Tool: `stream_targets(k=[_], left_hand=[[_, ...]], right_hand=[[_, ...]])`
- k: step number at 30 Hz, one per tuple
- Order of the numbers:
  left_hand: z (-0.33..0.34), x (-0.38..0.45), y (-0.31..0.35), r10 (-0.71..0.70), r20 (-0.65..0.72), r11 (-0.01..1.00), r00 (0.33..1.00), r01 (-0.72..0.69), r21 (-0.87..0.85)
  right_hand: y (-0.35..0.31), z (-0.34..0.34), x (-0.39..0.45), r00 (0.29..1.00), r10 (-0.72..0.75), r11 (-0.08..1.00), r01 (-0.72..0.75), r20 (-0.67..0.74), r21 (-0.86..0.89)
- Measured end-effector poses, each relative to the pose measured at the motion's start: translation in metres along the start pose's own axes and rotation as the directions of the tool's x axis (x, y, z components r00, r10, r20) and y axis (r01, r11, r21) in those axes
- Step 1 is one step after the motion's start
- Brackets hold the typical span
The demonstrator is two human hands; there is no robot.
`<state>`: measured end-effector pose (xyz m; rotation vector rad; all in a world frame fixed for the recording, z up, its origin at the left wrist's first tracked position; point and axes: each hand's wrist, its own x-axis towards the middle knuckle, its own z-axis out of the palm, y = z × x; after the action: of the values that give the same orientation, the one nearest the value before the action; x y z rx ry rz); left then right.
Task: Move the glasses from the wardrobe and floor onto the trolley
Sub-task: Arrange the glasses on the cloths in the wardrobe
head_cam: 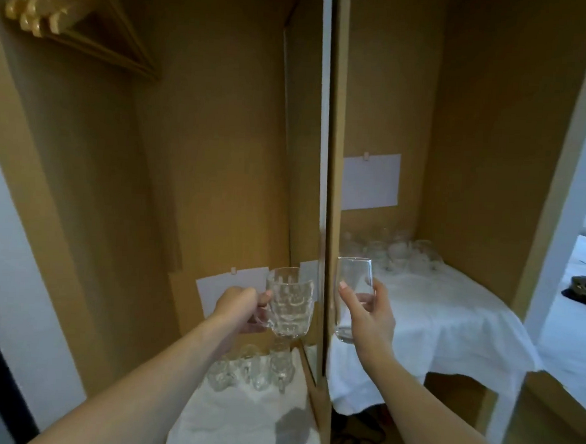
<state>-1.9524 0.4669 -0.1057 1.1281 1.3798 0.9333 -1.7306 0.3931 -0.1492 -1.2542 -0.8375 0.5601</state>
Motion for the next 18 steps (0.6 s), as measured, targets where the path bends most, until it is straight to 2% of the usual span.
stream_targets(k=[9, 18], left_hand=[[0.133, -0.027, 0.001, -0.015, 0.03, 0.999, 0.999, 0.014, 0.037], [0.231, -0.047, -0.006, -0.059, 0.002, 0.998, 0.998, 0.059, -0.022]], right_hand=[[0.006, -0.135, 0.035, 0.999, 0.05, 0.99, -0.051, -0.011, -0.135], [0.023, -0.23, 0.077, 0.995, 0.098, 0.985, -0.099, -0.012, -0.139]])
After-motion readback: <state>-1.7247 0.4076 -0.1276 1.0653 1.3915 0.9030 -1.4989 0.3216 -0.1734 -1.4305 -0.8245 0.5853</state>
